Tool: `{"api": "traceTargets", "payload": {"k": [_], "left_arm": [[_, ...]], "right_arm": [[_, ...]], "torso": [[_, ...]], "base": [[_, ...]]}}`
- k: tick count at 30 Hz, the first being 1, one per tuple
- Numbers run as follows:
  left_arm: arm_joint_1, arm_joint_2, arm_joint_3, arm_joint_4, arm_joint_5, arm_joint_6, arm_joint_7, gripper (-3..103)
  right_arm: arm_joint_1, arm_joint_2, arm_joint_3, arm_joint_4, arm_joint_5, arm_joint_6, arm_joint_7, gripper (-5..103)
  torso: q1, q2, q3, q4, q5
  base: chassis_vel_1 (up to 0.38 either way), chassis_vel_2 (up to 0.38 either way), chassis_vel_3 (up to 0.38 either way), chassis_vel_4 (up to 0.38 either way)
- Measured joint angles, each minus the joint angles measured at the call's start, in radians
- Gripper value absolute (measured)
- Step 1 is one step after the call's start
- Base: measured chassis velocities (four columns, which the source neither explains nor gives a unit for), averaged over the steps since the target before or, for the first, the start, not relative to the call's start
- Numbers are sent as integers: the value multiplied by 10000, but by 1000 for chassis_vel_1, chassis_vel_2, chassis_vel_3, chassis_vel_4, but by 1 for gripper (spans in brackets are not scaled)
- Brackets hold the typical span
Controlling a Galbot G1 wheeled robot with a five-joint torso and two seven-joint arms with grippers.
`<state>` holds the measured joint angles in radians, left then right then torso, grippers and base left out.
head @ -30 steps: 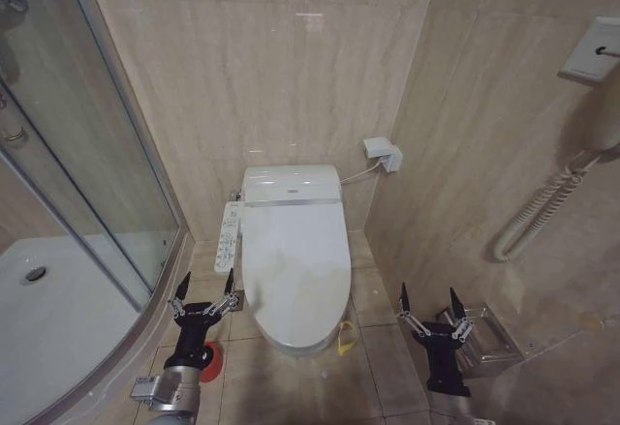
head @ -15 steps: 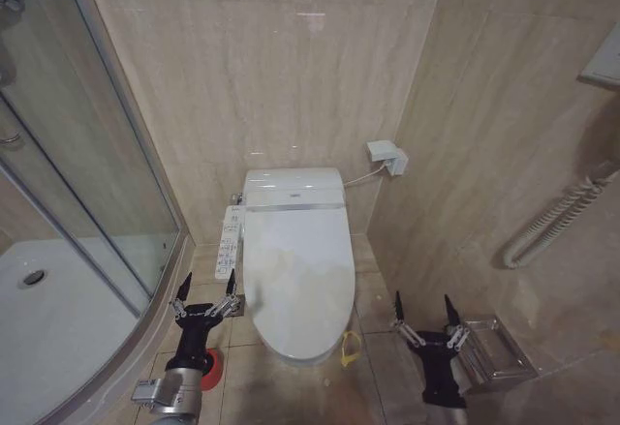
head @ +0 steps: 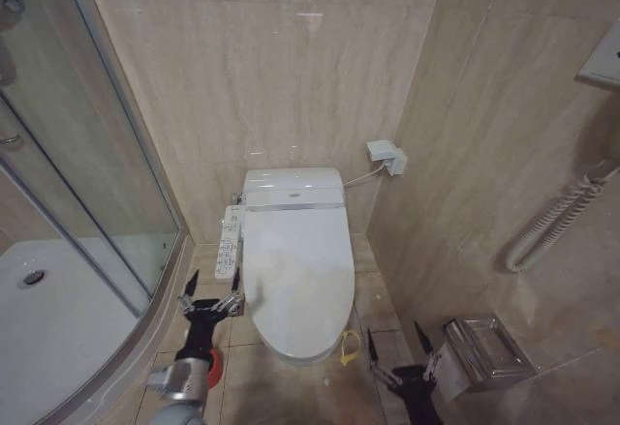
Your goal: Open the toilet lid, clean the toilet bowl with a toilet brush, close the toilet lid, and flush.
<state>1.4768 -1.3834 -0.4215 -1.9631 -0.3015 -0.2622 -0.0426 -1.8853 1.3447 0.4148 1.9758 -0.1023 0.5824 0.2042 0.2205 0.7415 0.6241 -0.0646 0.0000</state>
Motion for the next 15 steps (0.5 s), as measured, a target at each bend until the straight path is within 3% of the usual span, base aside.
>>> {"api": "traceTargets", "payload": {"k": [7,15], "left_arm": [[-617,6,165,1298,-149,-303,2,100],[-779,19,186,1354,-156,-191,4,100]], "right_arm": [[-138,-403,-373,-489,-192,66,-313,100],[306,-506,-840,-1348,-88,-52,-309,100]], "torso": [[1,0,1,5,-1],[1,0,1,6,0]], "base": [[0,0,0,0],[0,0,0,0]]}}
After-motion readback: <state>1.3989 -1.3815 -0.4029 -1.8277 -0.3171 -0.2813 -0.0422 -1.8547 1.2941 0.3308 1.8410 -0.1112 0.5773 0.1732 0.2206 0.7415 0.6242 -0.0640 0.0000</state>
